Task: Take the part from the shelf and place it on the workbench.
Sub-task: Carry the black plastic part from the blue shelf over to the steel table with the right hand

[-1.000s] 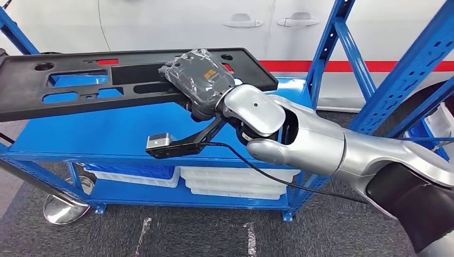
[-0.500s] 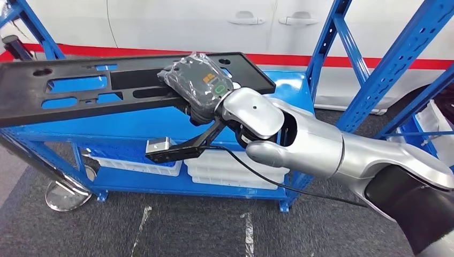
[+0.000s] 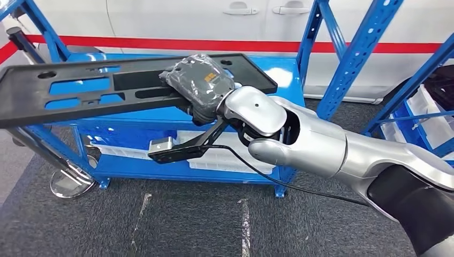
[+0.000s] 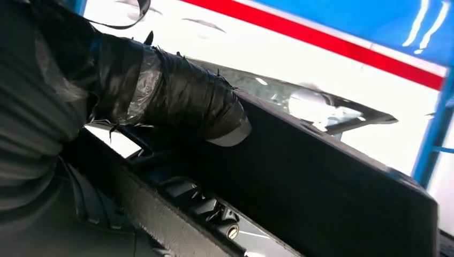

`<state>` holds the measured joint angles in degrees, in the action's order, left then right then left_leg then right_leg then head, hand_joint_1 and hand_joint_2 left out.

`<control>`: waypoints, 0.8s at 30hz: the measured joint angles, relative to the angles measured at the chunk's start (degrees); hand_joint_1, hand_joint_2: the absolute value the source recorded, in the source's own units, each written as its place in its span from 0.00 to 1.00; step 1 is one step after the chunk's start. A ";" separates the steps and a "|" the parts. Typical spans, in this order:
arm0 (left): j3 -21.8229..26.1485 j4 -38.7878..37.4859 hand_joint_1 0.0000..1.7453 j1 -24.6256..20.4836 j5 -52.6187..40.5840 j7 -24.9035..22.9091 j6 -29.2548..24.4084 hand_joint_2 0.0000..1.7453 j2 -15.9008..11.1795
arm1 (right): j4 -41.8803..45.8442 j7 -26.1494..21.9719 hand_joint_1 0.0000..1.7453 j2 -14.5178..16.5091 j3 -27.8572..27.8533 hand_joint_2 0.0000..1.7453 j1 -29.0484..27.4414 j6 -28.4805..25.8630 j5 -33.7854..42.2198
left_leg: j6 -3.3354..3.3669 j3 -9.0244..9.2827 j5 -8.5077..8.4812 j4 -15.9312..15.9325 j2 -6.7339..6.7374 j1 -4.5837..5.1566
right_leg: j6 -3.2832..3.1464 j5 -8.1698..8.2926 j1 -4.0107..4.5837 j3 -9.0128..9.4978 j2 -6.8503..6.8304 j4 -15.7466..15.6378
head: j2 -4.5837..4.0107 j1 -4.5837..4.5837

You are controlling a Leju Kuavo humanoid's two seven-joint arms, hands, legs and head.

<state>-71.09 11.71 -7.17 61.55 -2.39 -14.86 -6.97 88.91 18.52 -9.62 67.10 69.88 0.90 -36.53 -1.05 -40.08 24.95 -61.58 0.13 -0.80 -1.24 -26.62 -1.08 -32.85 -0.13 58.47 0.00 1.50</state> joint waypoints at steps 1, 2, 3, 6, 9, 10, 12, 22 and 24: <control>-0.03 0.01 0.00 -0.03 0.00 -0.01 0.01 1.00 0.05 | 0.00 -0.03 1.00 0.19 0.00 1.00 0.13 0.14 0.08 | -0.31 -0.89 2.98 -3.07 -0.02 -0.14 | -0.26 0.70 0.00 -0.63 -0.06 -0.02 | 0.00 -0.09; -0.05 0.01 0.00 -0.04 0.02 -0.03 0.05 1.00 0.08 | 0.00 -0.03 1.00 0.30 0.00 1.00 0.22 0.26 0.15 | -0.58 -1.71 5.68 -6.75 -0.01 -0.21 | -0.42 1.35 0.02 -1.41 -0.09 -0.01 | 0.00 -0.15; -0.08 0.01 0.00 -0.05 0.11 -0.08 0.20 1.00 0.09 | -0.01 -0.03 1.00 0.38 0.00 1.00 0.23 0.36 0.22 | -0.80 -2.20 7.31 -10.16 -0.01 -0.27 | -0.44 1.96 0.07 -2.23 -0.10 0.05 | 0.00 -0.17; -0.15 0.01 0.00 0.03 0.55 -0.20 1.14 1.00 0.09 | -0.02 -0.03 1.00 0.39 0.00 1.00 0.14 0.50 0.45 | -1.05 0.79 5.32 -11.17 -0.01 -0.39 | -0.11 3.69 -0.01 -4.79 -0.08 0.40 | 0.00 -0.17; -0.17 0.00 0.00 0.02 0.76 -0.05 1.60 1.00 0.08 | 0.00 -0.01 1.00 0.38 0.00 1.00 0.14 0.49 0.57 | -0.69 9.14 4.13 -0.10 -0.21 -0.23 | 0.78 5.24 -0.01 -6.55 -0.01 0.73 | 0.00 -0.13; -0.19 -0.01 0.00 0.02 0.76 0.01 1.61 1.00 0.08 | 0.00 -0.01 1.00 0.37 0.00 1.00 0.15 0.48 0.60 | -0.38 10.51 4.65 2.37 -0.36 -0.07 | 1.14 5.76 0.02 -6.72 -0.04 0.66 | 0.00 -0.11; -0.30 -0.01 0.00 0.06 0.64 -0.04 1.63 1.00 0.09 | -0.02 -0.01 1.00 0.37 0.00 1.00 0.15 0.48 0.64 | 0.50 10.49 4.52 3.54 -0.55 0.20 | 1.85 6.93 0.09 -6.77 -0.08 0.15 | 0.00 -0.06; -0.73 -0.01 0.00 0.09 0.15 -2.34 1.85 1.00 0.24 | -0.28 0.36 1.00 -0.08 0.02 1.00 -0.83 0.48 0.27 | 2.93 2.94 -2.05 3.46 0.10 0.51 | 1.98 -1.95 0.46 -6.43 0.15 14.36 | 0.00 0.61; -0.74 0.00 0.00 0.09 0.15 -2.75 1.92 1.00 0.44 | -0.31 0.58 1.00 -0.09 0.02 1.00 -0.82 0.45 0.10 | 2.68 1.62 -3.09 3.14 0.02 0.71 | 0.98 -1.57 1.08 0.25 0.06 5.49 | 0.00 0.58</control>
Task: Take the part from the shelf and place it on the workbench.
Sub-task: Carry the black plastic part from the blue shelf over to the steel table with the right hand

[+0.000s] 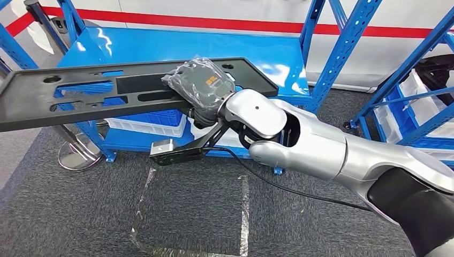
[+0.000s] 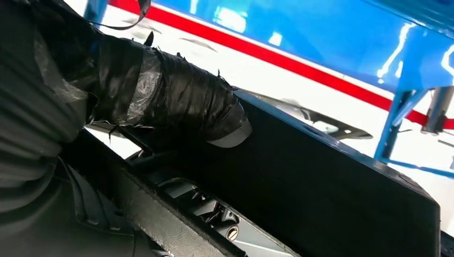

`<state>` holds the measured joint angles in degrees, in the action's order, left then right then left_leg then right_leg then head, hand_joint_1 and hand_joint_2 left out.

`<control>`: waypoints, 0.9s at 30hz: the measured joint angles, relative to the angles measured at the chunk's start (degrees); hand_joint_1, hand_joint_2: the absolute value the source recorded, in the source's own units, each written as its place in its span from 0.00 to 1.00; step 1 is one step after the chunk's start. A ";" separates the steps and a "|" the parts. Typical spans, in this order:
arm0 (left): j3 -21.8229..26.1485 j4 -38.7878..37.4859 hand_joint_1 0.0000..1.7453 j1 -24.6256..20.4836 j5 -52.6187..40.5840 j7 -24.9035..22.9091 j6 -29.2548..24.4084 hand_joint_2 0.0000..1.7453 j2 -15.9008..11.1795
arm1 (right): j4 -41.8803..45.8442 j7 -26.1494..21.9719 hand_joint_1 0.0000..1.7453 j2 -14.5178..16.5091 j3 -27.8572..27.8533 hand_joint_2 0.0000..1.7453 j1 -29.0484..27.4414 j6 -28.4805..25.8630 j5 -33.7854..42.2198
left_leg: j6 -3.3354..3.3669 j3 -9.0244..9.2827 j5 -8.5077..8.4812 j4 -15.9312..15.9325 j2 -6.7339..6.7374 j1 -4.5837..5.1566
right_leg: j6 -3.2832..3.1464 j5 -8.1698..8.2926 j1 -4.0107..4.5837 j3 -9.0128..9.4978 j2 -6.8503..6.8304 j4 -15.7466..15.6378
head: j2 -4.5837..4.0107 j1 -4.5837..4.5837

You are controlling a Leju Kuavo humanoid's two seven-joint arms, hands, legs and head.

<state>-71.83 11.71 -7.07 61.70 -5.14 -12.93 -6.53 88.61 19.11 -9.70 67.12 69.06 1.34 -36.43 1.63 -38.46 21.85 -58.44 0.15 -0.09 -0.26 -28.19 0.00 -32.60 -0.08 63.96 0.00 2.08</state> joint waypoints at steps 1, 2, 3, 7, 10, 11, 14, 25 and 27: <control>-0.01 0.01 0.00 0.03 0.00 -0.09 0.01 1.00 0.10 | -0.02 0.13 1.00 0.01 0.00 1.00 0.02 -0.02 -0.11 | -0.22 -0.29 -0.55 0.08 0.00 -0.03 | -0.24 -0.60 0.26 2.25 -0.06 -3.47 | 0.00 -0.01; -0.03 0.00 0.00 0.05 0.00 -0.12 0.01 1.00 0.19 | -0.04 0.23 1.00 -0.01 0.00 1.00 0.05 -0.04 -0.21 | -0.52 -0.43 -1.14 0.31 0.05 -0.13 | -0.40 -1.08 0.49 3.46 -0.11 -5.70 | 0.00 0.07; -0.04 -0.01 0.00 0.09 0.00 -0.10 0.00 1.00 0.19 | -0.06 0.32 1.00 -0.01 0.00 1.00 0.05 -0.06 -0.31 | -0.83 -0.47 -1.80 0.66 0.07 -0.22 | -0.48 -0.84 0.54 3.68 -0.14 -6.86 | 0.00 0.18; -0.14 -0.02 0.00 0.23 0.00 0.25 -0.04 1.00 0.27 | -0.20 0.56 1.00 -0.01 0.00 1.00 -0.11 -0.08 -0.62 | -2.17 -2.30 2.76 -2.87 -0.20 -0.59 | -1.32 2.12 -0.28 2.36 -0.62 -8.63 | 0.00 0.37; -0.16 -0.02 0.00 0.27 -0.02 0.41 -0.02 1.00 0.40 | -0.33 0.62 1.00 0.02 0.01 1.00 -0.25 -0.08 -0.77 | -3.38 -4.46 8.81 -13.32 -0.20 -1.24 | -1.34 3.60 -0.45 0.16 -0.71 -8.17 | 0.00 0.33; -0.17 -0.02 0.00 0.26 -0.04 0.54 -0.02 1.00 0.39 | -0.38 0.63 1.00 0.02 0.01 1.00 -0.35 -0.08 -0.79 | -3.79 -4.14 8.56 -14.82 -0.19 -1.46 | -1.11 3.94 -0.64 -0.71 -0.72 -7.74 | 0.00 0.32; -0.19 -0.01 0.00 0.22 -0.05 1.14 -0.19 1.00 0.50 | -0.44 0.65 1.00 0.03 0.02 1.00 -0.62 -0.10 -0.79 | -5.12 1.85 5.28 -8.40 -0.23 -2.15 | -0.18 4.52 -1.48 -3.35 -0.68 -5.88 | 0.00 0.23; -0.19 -0.02 0.00 0.08 0.17 1.63 -0.47 1.00 0.75 | -0.51 0.79 1.00 -0.10 0.02 1.00 -1.26 -0.07 -0.79 | -0.47 2.11 3.47 -1.58 -0.39 -1.24 | 1.93 -4.39 -0.82 -10.56 -0.18 10.67 | 0.00 0.86; -0.19 -0.02 0.00 0.10 0.18 1.16 -0.50 1.00 0.74 | -0.52 0.89 1.00 -0.11 0.02 1.00 -1.48 0.03 -0.86 | -0.14 1.34 2.79 -1.59 -0.44 -0.59 | 1.19 -3.87 -0.38 -9.84 -0.12 12.25 | 0.00 0.86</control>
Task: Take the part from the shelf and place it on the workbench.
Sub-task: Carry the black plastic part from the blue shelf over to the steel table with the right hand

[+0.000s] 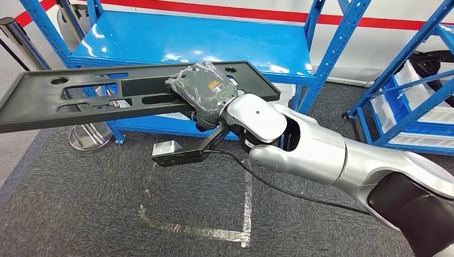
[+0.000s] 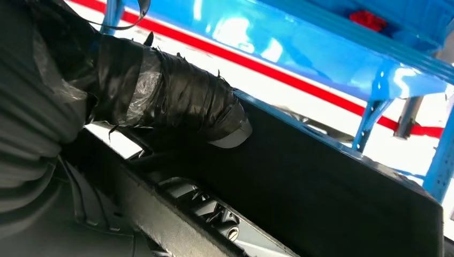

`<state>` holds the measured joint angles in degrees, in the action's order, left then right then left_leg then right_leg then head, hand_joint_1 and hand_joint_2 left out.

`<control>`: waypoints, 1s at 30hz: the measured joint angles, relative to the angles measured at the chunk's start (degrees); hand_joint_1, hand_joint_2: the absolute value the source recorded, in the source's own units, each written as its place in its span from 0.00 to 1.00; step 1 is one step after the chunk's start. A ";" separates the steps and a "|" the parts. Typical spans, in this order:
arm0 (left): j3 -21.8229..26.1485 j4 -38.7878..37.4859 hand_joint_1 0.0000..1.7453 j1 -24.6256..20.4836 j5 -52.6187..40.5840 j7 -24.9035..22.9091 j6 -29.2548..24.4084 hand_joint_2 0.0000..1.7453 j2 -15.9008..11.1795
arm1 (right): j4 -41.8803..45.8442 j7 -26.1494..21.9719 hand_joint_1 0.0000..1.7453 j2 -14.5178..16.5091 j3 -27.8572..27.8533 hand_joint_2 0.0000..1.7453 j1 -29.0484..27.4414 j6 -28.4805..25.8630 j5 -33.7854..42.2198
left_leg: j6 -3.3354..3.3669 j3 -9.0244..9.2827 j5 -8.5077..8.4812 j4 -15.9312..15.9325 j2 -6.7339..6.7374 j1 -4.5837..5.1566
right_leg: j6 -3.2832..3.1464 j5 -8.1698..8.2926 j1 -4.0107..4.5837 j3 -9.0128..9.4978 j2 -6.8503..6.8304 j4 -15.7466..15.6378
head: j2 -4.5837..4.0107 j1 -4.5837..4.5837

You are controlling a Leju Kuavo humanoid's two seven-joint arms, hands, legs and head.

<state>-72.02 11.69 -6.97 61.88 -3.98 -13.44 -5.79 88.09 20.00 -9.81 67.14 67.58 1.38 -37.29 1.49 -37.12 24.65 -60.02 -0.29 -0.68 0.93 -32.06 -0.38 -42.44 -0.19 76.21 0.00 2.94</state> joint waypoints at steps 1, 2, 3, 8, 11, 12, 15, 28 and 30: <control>0.00 0.00 0.00 0.01 -0.01 -0.25 0.01 1.00 0.00 | -0.01 0.09 1.00 0.00 0.00 1.00 -0.08 0.08 -0.10 | 0.11 -0.29 -0.32 0.01 -0.07 0.36 | -0.78 1.40 0.40 2.01 0.04 -2.53 | 0.00 -0.01; 0.00 0.02 0.00 0.01 -0.02 -0.41 0.01 1.00 0.13 | -0.01 0.20 1.00 0.00 0.00 1.00 -0.07 0.15 -0.24 | 0.20 -0.50 -0.61 0.03 -0.12 0.56 | -1.90 2.62 1.02 4.76 0.08 -6.57 | 0.00 -0.04; 0.00 0.02 0.00 0.00 -0.03 -0.54 0.02 1.00 0.23 | 0.00 0.33 1.00 0.00 0.00 1.00 -0.03 0.23 -0.38 | 0.21 -0.73 -0.95 0.07 -0.15 0.79 | -3.08 3.41 1.63 7.76 0.01 -11.15 | 0.00 -0.10; -0.01 0.01 0.00 -0.01 -0.15 -0.82 0.01 1.00 0.29 | 0.00 0.59 1.00 -0.04 0.00 1.00 0.24 0.44 -0.80 | -0.93 -0.91 -2.26 1.13 0.09 0.55 | -4.36 5.02 2.39 11.62 -0.31 -19.38 | 0.00 -0.06; -0.02 0.00 0.00 0.03 -0.36 -0.81 0.00 1.00 0.16 | -0.02 0.57 1.00 0.03 0.00 1.00 0.21 0.57 -0.86 | -2.03 -2.97 1.97 -3.83 0.01 0.43 | -3.90 6.69 1.43 11.68 -0.71 -21.25 | -0.01 -0.27; -0.02 0.00 0.00 0.06 -0.46 -0.78 -0.01 1.00 0.15 | -0.04 0.57 1.00 0.04 0.01 1.00 0.15 0.64 -0.89 | -2.46 -4.14 4.07 -7.36 0.02 0.20 | -3.84 6.88 1.23 11.40 -0.74 -21.21 | 0.00 -0.30; -0.02 0.00 0.00 0.13 -0.73 -0.65 -0.13 1.00 0.05 | -0.22 0.57 1.00 0.04 0.09 1.00 -0.25 0.83 -0.92 | -3.76 -5.05 5.59 -12.68 0.08 -0.59 | -3.38 6.97 0.49 10.26 -0.84 -20.17 | -0.01 -0.32; -0.04 -0.02 0.00 0.07 -1.26 -0.75 0.20 1.00 -0.36 | -0.56 0.57 1.00 -0.04 0.18 1.00 -0.66 1.14 -1.30 | -0.88 1.66 1.07 0.17 -0.52 -1.02 | 0.30 -1.15 -0.26 1.89 -0.11 -3.69 | -0.01 -0.67; -0.04 -0.02 0.00 0.09 -1.28 -0.80 0.25 1.00 -0.37 | -0.67 0.57 1.00 -0.04 0.32 1.00 -1.00 1.27 -1.41 | -0.75 1.39 0.88 0.15 -1.10 -0.94 | 0.26 -1.56 -0.27 0.69 -0.01 -0.60 | -0.01 -0.68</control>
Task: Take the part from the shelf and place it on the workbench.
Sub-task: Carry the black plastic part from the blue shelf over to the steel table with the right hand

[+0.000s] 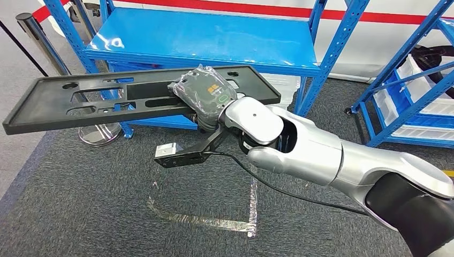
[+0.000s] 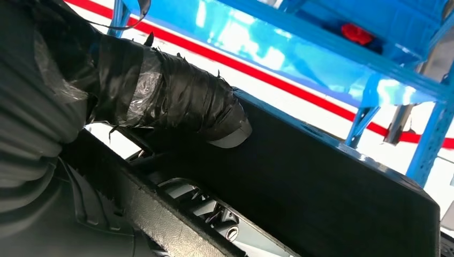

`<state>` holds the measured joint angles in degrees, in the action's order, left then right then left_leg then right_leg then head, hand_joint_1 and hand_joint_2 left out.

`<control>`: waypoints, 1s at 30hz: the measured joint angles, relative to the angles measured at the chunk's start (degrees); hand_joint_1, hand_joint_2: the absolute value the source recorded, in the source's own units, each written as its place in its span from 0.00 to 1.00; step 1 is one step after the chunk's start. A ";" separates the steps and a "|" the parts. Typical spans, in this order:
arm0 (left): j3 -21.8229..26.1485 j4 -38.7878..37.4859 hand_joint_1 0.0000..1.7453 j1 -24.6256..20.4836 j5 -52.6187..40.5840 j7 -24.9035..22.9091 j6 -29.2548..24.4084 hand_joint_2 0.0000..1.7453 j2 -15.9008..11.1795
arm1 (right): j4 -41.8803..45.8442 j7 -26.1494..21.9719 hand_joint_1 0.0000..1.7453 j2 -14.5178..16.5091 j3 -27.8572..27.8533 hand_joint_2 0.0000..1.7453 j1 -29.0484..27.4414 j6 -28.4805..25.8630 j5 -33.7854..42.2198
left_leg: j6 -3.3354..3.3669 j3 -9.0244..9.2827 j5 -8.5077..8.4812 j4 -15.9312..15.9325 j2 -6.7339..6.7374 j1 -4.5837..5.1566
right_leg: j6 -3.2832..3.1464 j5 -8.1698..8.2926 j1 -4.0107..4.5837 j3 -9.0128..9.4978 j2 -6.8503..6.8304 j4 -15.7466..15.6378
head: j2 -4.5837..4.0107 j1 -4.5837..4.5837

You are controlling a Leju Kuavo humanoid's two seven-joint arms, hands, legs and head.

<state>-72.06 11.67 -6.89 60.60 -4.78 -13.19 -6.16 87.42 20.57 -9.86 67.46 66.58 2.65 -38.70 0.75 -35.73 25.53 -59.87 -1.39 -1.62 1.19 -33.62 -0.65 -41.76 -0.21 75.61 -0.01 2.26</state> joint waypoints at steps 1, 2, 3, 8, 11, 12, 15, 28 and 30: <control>0.00 0.00 0.00 0.00 0.00 -0.01 0.01 1.00 -0.01 | -0.07 0.00 1.00 -0.02 0.10 1.00 -0.11 0.07 -0.08 | -0.02 -0.04 -0.08 -0.01 -0.43 0.02 | -0.19 1.43 0.00 1.04 0.17 -1.80 | 0.00 0.02; 0.00 0.00 0.00 -0.01 0.01 -0.01 0.01 1.00 -0.01 | -0.12 0.00 1.00 -0.05 0.19 1.00 -0.14 0.13 -0.17 | -0.10 -0.03 -0.15 -0.02 -0.92 0.03 | -0.49 3.48 0.02 2.91 0.66 -5.34 | 0.00 0.02; 0.00 0.00 0.00 -0.02 0.01 0.01 -0.01 1.00 0.02 | -0.17 0.00 1.00 -0.09 0.27 1.00 -0.13 0.18 -0.28 | -0.25 -0.09 -0.27 -0.01 -1.43 0.05 | -0.87 5.24 0.03 5.09 1.64 -9.40 | 0.00 -0.02; 0.00 0.00 0.00 -0.15 0.01 0.17 -0.05 1.00 0.08 | -0.21 0.00 1.00 -0.15 0.27 1.00 0.06 0.21 -0.51 | -0.90 -0.55 -0.70 -0.14 -2.46 0.16 | -1.35 6.89 0.10 8.16 3.69 -15.78 | 0.01 -0.08; -0.01 0.00 0.00 -0.04 0.04 0.83 -0.12 1.00 0.09 | -0.32 0.00 1.00 -0.07 0.31 1.00 0.00 0.33 -0.64 | -2.11 -2.74 1.07 -3.20 -1.58 0.15 | -2.02 7.29 -0.18 8.22 1.43 -16.79 | -0.01 -0.07; -0.02 0.00 0.00 -0.05 0.06 1.14 -0.14 1.00 0.11 | -0.41 -0.01 1.00 -0.02 0.33 1.00 -0.04 0.41 -0.73 | -2.58 -4.42 2.76 -6.43 -0.78 0.16 | -2.30 7.48 -0.19 8.18 0.31 -17.11 | -0.01 -0.12; -0.02 0.00 0.00 -0.23 0.05 1.44 -0.14 1.00 0.15 | -0.69 -0.10 1.00 0.04 0.49 1.00 -0.25 0.54 -0.83 | -2.89 -7.52 5.71 -14.30 0.87 0.16 | -2.49 7.59 0.24 7.84 -1.71 -16.85 | -0.01 -0.23; -0.39 0.00 0.00 -0.55 -1.83 0.43 -0.44 1.00 -0.02 | -1.13 -1.11 1.00 0.18 0.56 1.00 -0.38 0.38 1.50 | 0.90 0.17 -1.61 1.68 0.54 0.50 | -0.34 0.53 0.39 2.40 -0.23 -4.45 | 0.00 0.24; -0.44 -0.01 0.00 -0.53 -1.84 0.40 -0.45 1.00 -0.08 | -1.22 -1.20 1.00 0.14 0.56 1.00 -0.74 0.41 1.51 | 0.79 -0.21 -1.84 1.55 -0.83 0.33 | 0.07 -0.03 -0.09 0.94 0.12 -0.89 | 0.00 0.27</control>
<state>-72.50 11.66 -7.42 58.76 -4.37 -13.64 -6.23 86.20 19.37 -9.72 68.02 65.84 3.06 -37.19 1.54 -35.94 23.69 -58.33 -2.23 -1.30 1.26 -33.65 -0.73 -40.82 -0.09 74.72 -0.01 2.52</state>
